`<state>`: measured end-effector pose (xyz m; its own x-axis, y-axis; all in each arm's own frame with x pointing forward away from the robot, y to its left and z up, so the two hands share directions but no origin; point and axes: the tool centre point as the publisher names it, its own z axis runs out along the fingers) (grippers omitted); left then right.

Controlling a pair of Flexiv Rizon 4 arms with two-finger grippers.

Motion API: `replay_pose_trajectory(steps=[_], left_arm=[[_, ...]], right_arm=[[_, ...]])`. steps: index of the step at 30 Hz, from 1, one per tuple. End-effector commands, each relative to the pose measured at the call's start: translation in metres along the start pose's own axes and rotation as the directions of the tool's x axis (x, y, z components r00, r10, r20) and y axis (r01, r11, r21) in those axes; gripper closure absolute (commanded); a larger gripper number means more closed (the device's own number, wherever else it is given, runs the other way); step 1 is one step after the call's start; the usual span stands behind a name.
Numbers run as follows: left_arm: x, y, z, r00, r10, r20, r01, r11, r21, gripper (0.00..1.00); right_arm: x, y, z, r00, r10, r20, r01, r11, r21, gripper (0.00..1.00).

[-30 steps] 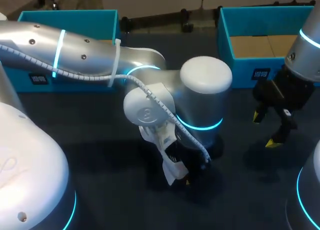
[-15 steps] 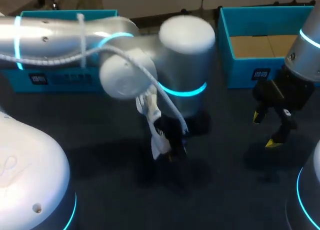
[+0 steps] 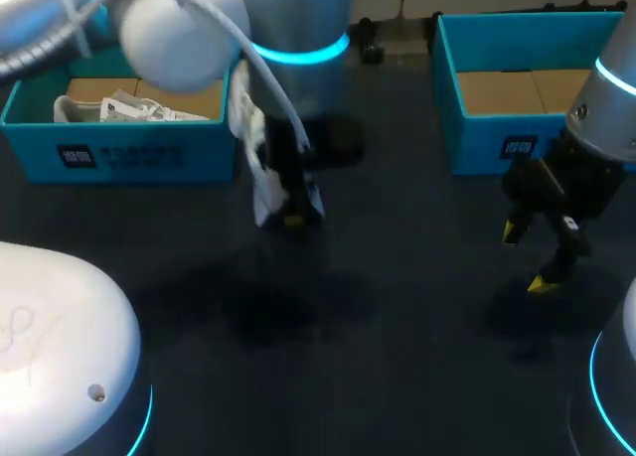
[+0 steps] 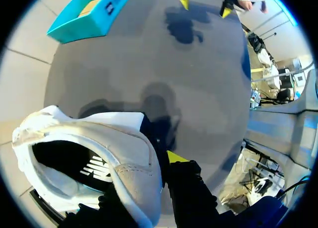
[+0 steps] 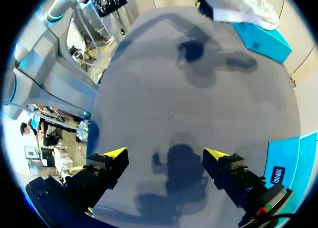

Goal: Take the shoe out of the shoebox, open the shoe tongue, remove and reinsert the insole, then place the shoe into the shoebox

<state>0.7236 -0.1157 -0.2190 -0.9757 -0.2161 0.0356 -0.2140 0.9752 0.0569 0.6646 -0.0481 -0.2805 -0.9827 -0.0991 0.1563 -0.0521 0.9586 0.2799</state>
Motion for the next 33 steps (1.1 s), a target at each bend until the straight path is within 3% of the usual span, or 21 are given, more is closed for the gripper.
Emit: replay_pose_trajectory(steps=[1, 4, 19, 21, 22, 26, 27, 29, 33], left_arm=[[-0.039, 0.052, -0.03, 0.999, 0.018, -0.05, -0.016, 0.999, 0.037, 1.0], [-0.06, 0.066, -0.038, 0.995, 0.038, -0.088, -0.037, 0.999, 0.017, 1.0], [-0.06, 0.066, -0.038, 0.995, 0.038, -0.088, -0.037, 0.999, 0.017, 1.0], [-0.074, 0.076, -0.044, 0.993, 0.069, -0.093, -0.067, 0.997, 0.03, 1.0], [-0.087, 0.083, -0.049, 0.997, 0.063, -0.051, -0.062, 0.998, 0.027, 1.0], [-0.128, 0.106, -0.067, 0.996, 0.075, -0.04, -0.072, 0.996, 0.056, 1.0], [-0.139, 0.112, -0.072, 0.987, 0.109, -0.12, -0.099, 0.991, 0.09, 1.0], [-0.159, 0.121, -0.078, 0.996, 0.055, -0.07, -0.05, 0.996, 0.069, 1.0], [-0.192, 0.136, -0.092, 0.997, 0.024, -0.067, -0.018, 0.996, 0.086, 1.0]], right_arm=[[0.0, 0.0, 0.0, 1.0, 0.0, 0.0, 0.0, 1.0, 0.002, 0.0], [0.0, 0.0, 0.0, 1.0, 0.0, 0.0, 0.0, 1.0, 0.002, 0.0], [0.0, 0.0, 0.0, 1.0, 0.0, 0.0, 0.0, 1.0, 0.002, 0.0], [0.0, 0.0, 0.0, 1.0, 0.0, 0.0, 0.0, 1.0, 0.002, 0.0], [0.0, 0.0, 0.0, 1.0, 0.0, 0.0, 0.0, 1.0, 0.002, 0.0], [0.0, 0.0, 0.0, 1.0, 0.0, 0.0, 0.0, 1.0, 0.002, 0.0], [0.0, 0.0, 0.0, 1.0, 0.0, 0.0, 0.0, 1.0, 0.002, 0.0], [0.0, 0.0, 0.0, 1.0, 0.0, 0.0, 0.0, 1.0, 0.002, 0.0], [0.0, 0.0, 0.0, 1.0, 0.0, 0.0, 0.0, 1.0, 0.002, 0.0]])
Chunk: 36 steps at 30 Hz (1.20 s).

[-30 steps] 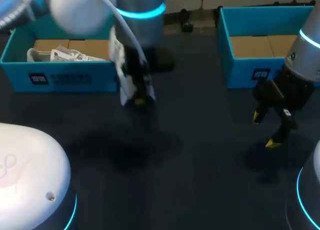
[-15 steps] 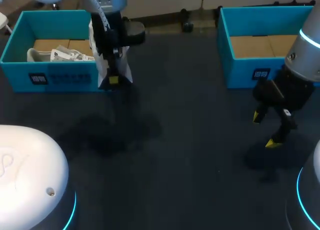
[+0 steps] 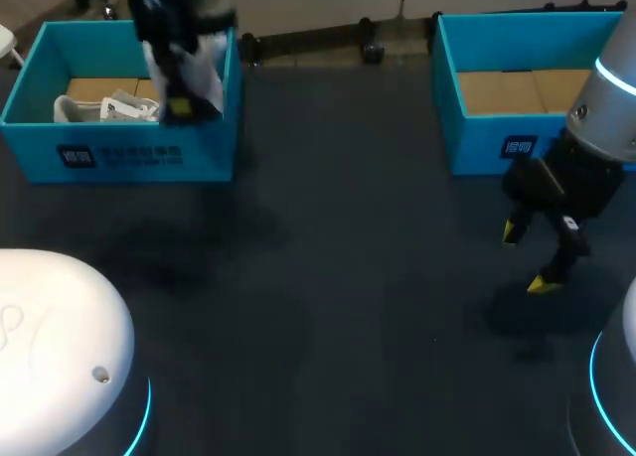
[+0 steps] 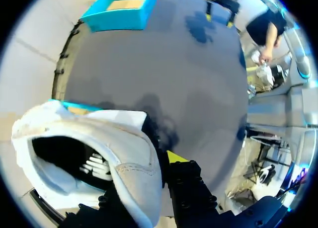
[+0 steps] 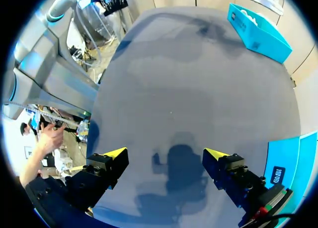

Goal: Take the shoe out of the shoebox, open the shoe tongue, remove and reinsert the insole, then place the shoe into the shoebox

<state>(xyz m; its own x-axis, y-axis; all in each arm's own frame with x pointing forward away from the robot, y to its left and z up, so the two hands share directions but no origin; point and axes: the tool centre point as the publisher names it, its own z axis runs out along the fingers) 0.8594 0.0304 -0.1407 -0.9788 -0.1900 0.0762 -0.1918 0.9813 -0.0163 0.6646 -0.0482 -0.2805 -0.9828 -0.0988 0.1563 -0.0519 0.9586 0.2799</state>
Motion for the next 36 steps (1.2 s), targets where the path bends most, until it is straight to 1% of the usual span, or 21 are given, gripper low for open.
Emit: replay_pose_trajectory(steps=[1, 3, 5, 7, 8, 11, 13, 14, 16, 17, 19, 21, 35, 36], left_arm=[[-0.036, 0.022, -0.021, 0.999, -0.001, -0.033, 0.002, 1.0, 0.012, 1.0], [-0.052, 0.032, -0.028, 1.0, -0.014, -0.009, 0.014, 1.0, -0.009, 1.0], [-0.061, 0.04, -0.031, 1.0, -0.017, 0.0, 0.017, 1.0, -0.018, 1.0], [-0.07, 0.048, -0.034, 1.0, 0.017, -0.011, -0.017, 0.999, -0.03, 1.0], [-0.078, 0.055, -0.036, 1.0, -0.001, 0.003, 0.001, 0.999, -0.034, 1.0], [-0.094, 0.072, -0.04, 0.998, 0.065, -0.015, -0.066, 0.997, -0.048, 1.0], [-0.106, 0.083, -0.041, 0.996, 0.084, 0.0, -0.084, 0.995, -0.047, 1.0], [-0.11, 0.088, -0.042, 0.993, 0.119, -0.001, -0.119, 0.991, -0.054, 1.0], [-0.122, 0.101, -0.044, 0.993, 0.119, -0.006, -0.119, 0.991, -0.057, 1.0], [-0.125, 0.105, -0.045, 0.991, 0.131, -0.002, -0.131, 0.99, -0.056, 1.0], [-0.135, 0.116, -0.047, 0.99, 0.141, 0.01, -0.14, 0.987, -0.075, 1.0], [-0.144, 0.129, -0.05, 0.982, 0.187, -0.007, -0.187, 0.981, -0.05, 1.0], [-0.144, 0.129, -0.05, 0.982, 0.187, -0.007, -0.187, 0.981, -0.05, 1.0], [-0.143, 0.128, -0.051, 0.974, 0.224, 0.011, -0.223, 0.973, -0.062, 1.0]], right_arm=[[0.0, 0.0, 0.001, 1.0, -0.001, 0.0, 0.001, 1.0, 0.002, 0.0], [0.0, 0.0, 0.001, 1.0, -0.001, 0.0, 0.001, 1.0, 0.002, 0.0], [0.0, 0.0, 0.001, 1.0, -0.001, 0.0, 0.001, 1.0, 0.002, 0.0], [0.0, 0.0, 0.001, 1.0, -0.001, 0.0, 0.001, 1.0, 0.002, 0.0], [0.0, 0.0, 0.001, 1.0, -0.001, 0.0, 0.001, 1.0, 0.002, 0.0], [0.0, 0.0, 0.001, 1.0, -0.001, 0.0, 0.001, 1.0, 0.002, 0.0], [0.0, 0.0, 0.001, 1.0, -0.001, 0.0, 0.001, 1.0, 0.002, 0.0], [0.0, 0.0, 0.001, 1.0, -0.001, 0.0, 0.001, 1.0, 0.002, 0.0], [0.0, 0.0, 0.001, 1.0, -0.001, 0.0, 0.001, 1.0, 0.002, 0.0], [0.0, 0.0, 0.001, 1.0, -0.001, 0.0, 0.001, 1.0, 0.002, 0.0], [0.0, 0.0, 0.001, 1.0, -0.001, 0.0, 0.001, 1.0, 0.002, 0.0], [0.0, 0.0, 0.001, 1.0, -0.001, 0.0, 0.001, 1.0, 0.002, 0.0], [0.0, 0.0, 0.001, 1.0, -0.001, 0.0, 0.001, 1.0, 0.002, 0.0], [0.0, 0.0, 0.001, 1.0, -0.001, 0.0, 0.001, 1.0, 0.002, 0.0]])
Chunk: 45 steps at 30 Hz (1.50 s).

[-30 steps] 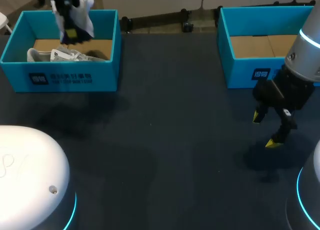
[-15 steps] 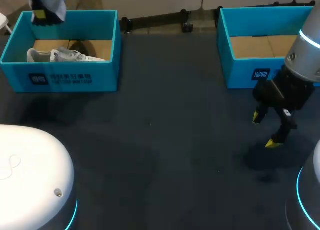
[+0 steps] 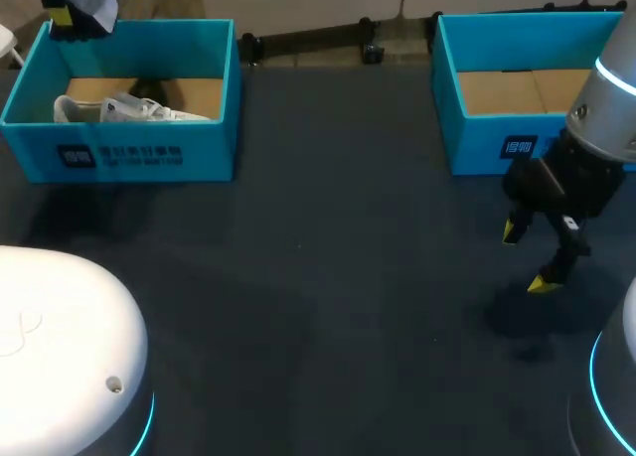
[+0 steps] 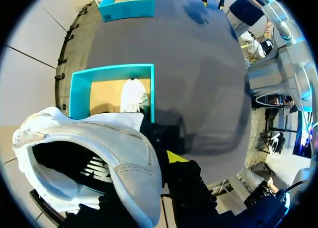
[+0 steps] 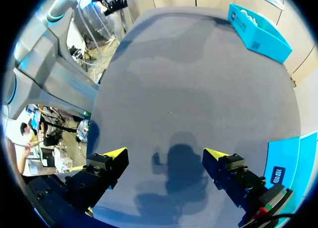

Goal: Take the shoe out of the shoebox, open the shoe tongue, remove and reinsert the insole, then place the shoe into the shoebox

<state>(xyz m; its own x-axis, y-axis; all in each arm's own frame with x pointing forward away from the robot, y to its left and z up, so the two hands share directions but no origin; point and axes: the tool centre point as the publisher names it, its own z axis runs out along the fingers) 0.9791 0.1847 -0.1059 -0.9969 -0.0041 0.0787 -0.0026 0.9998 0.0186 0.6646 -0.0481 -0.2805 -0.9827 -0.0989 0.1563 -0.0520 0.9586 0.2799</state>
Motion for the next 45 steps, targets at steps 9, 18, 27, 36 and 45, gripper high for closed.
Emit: replay_pose_trajectory(steps=[9, 18, 27, 36, 45], left_arm=[[-0.015, 0.031, -0.002, 0.91, 0.415, -0.015, -0.413, 0.903, -0.12, 1.0], [-0.04, 0.069, -0.001, 0.714, 0.7, -0.034, -0.695, 0.702, -0.156, 1.0], [-0.047, 0.076, -0.003, 0.656, 0.753, -0.044, -0.751, 0.646, -0.138, 1.0], [-0.047, 0.076, -0.003, 0.656, 0.753, -0.044, -0.751, 0.646, -0.138, 1.0], [-0.088, 0.108, 0.009, 0.375, 0.921, -0.11, -0.923, 0.359, -0.139, 1.0]], right_arm=[[0.0, 0.0, 0.001, 1.0, 0.0, 0.0, 0.0, 1.0, 0.002, 0.0], [0.0, 0.0, 0.001, 1.0, 0.0, 0.0, 0.0, 1.0, 0.002, 0.0], [0.0, 0.0, 0.001, 1.0, 0.0, 0.0, 0.0, 1.0, 0.002, 0.0], [0.0, 0.0, 0.001, 1.0, 0.0, 0.0, 0.0, 1.0, 0.002, 0.0], [0.0, 0.0, 0.001, 1.0, 0.0, 0.0, 0.0, 1.0, 0.002, 0.0]])
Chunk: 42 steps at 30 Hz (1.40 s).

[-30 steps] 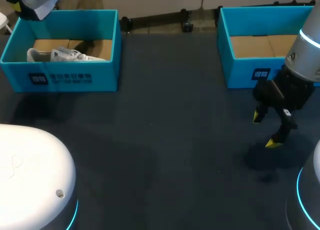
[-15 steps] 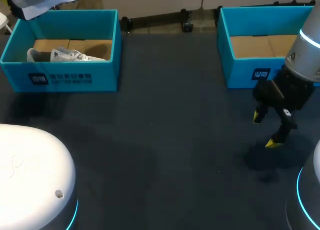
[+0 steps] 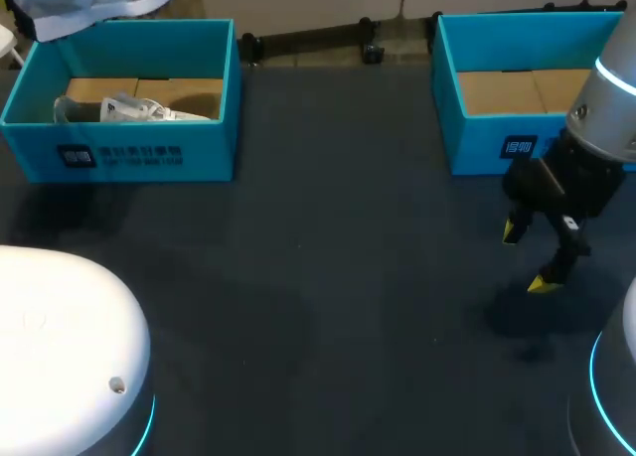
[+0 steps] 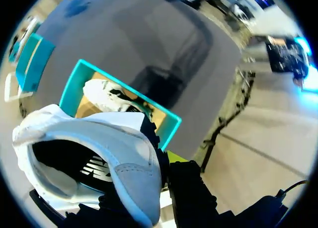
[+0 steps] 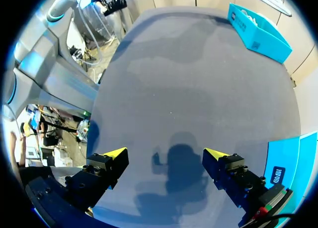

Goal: Take the shoe out of the shoebox, open the shoe tongue, remove and reinsert the insole, then place the shoe into the shoebox

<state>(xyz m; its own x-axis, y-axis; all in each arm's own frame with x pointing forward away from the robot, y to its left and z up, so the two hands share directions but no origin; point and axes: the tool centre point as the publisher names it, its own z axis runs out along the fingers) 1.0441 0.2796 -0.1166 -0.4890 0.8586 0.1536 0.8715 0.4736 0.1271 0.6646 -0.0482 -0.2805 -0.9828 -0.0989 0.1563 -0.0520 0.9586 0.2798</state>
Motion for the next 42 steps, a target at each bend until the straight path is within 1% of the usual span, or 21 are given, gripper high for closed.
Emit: replay_pose_trajectory(steps=[1, 3, 4, 5, 18, 19, 20, 21, 22, 24, 25, 26, 30, 35, 36, 42], left_arm=[[0.0, 0.029, 0.008, 0.989, 0.146, -0.003, -0.146, 0.989, 0.031, 1.0], [0.001, 0.036, 0.01, 0.966, 0.259, 0.018, -0.259, 0.966, 0.026, 1.0], [0.002, 0.038, 0.01, 0.955, 0.296, 0.018, -0.296, 0.955, 0.006, 1.0], [0.005, 0.04, 0.012, 0.934, 0.358, 0.012, -0.358, 0.933, -0.036, 1.0], [0.005, 0.04, 0.012, 0.934, 0.358, 0.012, -0.358, 0.933, -0.036, 1.0], [0.002, 0.042, 0.013, 0.927, 0.375, 0.025, -0.374, 0.927, -0.021, 1.0], [-0.001, 0.046, 0.015, 0.93, 0.368, 0.013, -0.367, 0.929, -0.055, 1.0], [-0.004, 0.05, 0.018, 0.925, 0.381, 0.004, -0.38, 0.923, -0.068, 1.0], [-0.007, 0.056, 0.02, 0.906, 0.423, 0.015, -0.422, 0.905, -0.055, 1.0], [-0.01, 0.063, 0.026, 0.888, 0.46, -0.021, -0.46, 0.884, -0.08, 1.0], [-0.012, 0.067, 0.03, 0.887, 0.461, -0.015, -0.461, 0.885, -0.065, 1.0], [-0.015, 0.072, 0.034, 0.875, 0.484, -0.011, -0.483, 0.872, -0.074, 1.0], [-0.024, 0.085, 0.048, 0.889, 0.456, -0.033, -0.457, 0.888, -0.048, 1.0], [-0.032, 0.096, 0.064, 0.898, 0.437, -0.051, -0.439, 0.898, -0.033, 1.0], [-0.033, 0.097, 0.066, 0.893, 0.449, -0.04, -0.45, 0.893, -0.026, 1.0], [-0.034, 0.098, 0.067, 0.895, 0.444, -0.048, -0.446, 0.895, -0.029, 1.0]], right_arm=[[0.0, 0.0, 0.001, 1.0, 0.0, 0.0, 0.0, 1.0, 0.002, 0.0], [0.0, 0.0, 0.001, 1.0, 0.0, 0.0, 0.0, 1.0, 0.002, 0.0], [0.0, 0.0, 0.001, 1.0, 0.0, 0.0, 0.0, 1.0, 0.002, 0.0], [0.0, 0.0, 0.001, 1.0, 0.0, 0.0, 0.0, 1.0, 0.002, 0.0], [0.0, 0.0, 0.001, 1.0, 0.0, 0.0, 0.0, 1.0, 0.002, 0.0], [0.0, 0.0, 0.001, 1.0, 0.0, 0.0, 0.0, 1.0, 0.002, 0.0], [0.0, 0.0, 0.001, 1.0, 0.0, 0.0, 0.0, 1.0, 0.002, 0.0], [0.0, 0.0, 0.001, 1.0, 0.0, 0.0, 0.0, 1.0, 0.002, 0.0], [0.0, 0.0, 0.001, 1.0, 0.0, 0.0, 0.0, 1.0, 0.002, 0.0], [0.0, 0.0, 0.001, 1.0, 0.0, 0.0, 0.0, 1.0, 0.002, 0.0], [0.0, 0.0, 0.001, 1.0, 0.0, 0.0, 0.0, 1.0, 0.002, 0.0], [0.0, 0.0, 0.001, 1.0, 0.0, 0.0, 0.0, 1.0, 0.002, 0.0], [0.0, 0.0, 0.001, 1.0, 0.0, 0.0, 0.0, 1.0, 0.002, 0.0], [0.0, 0.0, 0.001, 1.0, 0.0, 0.0, 0.0, 1.0, 0.002, 0.0], [0.0, 0.0, 0.001, 1.0, 0.0, 0.0, 0.0, 1.0, 0.002, 0.0], [0.0, 0.0, 0.001, 1.0, 0.0, 0.0, 0.0, 1.0, 0.002, 0.0]])
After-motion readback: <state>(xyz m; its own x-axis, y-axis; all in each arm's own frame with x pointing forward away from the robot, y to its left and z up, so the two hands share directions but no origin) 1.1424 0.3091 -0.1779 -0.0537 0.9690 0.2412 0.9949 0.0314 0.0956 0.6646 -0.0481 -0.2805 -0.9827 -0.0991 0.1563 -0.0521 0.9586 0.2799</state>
